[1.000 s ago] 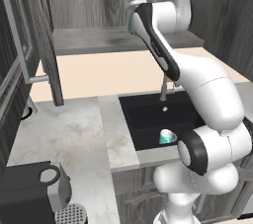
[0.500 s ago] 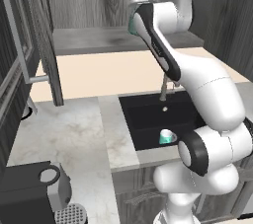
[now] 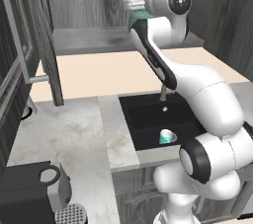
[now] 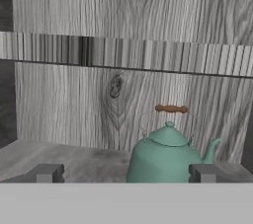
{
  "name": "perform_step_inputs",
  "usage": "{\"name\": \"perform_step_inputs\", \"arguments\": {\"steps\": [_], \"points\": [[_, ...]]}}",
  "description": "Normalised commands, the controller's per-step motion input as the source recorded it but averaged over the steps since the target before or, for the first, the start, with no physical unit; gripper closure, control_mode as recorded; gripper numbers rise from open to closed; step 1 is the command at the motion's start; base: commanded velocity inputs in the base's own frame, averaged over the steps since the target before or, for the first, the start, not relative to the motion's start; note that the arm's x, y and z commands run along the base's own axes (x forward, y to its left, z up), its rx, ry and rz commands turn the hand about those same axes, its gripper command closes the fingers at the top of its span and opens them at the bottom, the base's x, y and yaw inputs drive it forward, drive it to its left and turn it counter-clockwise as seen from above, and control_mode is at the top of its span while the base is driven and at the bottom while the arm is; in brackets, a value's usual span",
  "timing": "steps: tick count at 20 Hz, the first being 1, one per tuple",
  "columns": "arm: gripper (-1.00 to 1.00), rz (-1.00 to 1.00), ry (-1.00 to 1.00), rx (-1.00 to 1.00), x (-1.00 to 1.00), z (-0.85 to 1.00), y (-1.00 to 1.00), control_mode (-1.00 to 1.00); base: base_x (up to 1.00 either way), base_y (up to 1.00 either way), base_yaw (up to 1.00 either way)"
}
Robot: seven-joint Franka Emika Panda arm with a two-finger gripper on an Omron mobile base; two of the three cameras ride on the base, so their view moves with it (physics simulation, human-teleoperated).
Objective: Open the cabinet, pick the kettle from the cabinet, and place it in the sink.
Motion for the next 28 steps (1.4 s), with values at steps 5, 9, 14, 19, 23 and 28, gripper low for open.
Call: {"name": "perform_step_inputs", "arguments": {"steps": [5,9,14,19,23,28], "points": [[-1.0,-0.01,-0.02,0.0,0.07,-0.18,0.01,-1.0,0.0,0.0,0.0],[-1.0,0.0,0.0,0.0,0.17,-0.02,-0.02,-1.0,0.0,0.0,0.0],[-1.0,0.0,0.01,0.0,0.19,0.06,-0.03,-1.0,0.0,0.0,0.0],[-1.0,0.0,0.01,0.0,0.12,0.01,-0.06,-1.0,0.0,0.0,0.0],[-1.0,0.0,0.01,0.0,0.06,-0.02,-0.08,-1.0,0.0,0.0,0.0],[-1.0,0.0,0.0,0.0,0.1,-0.01,-0.02,-1.0,0.0,0.0,0.0]]}}
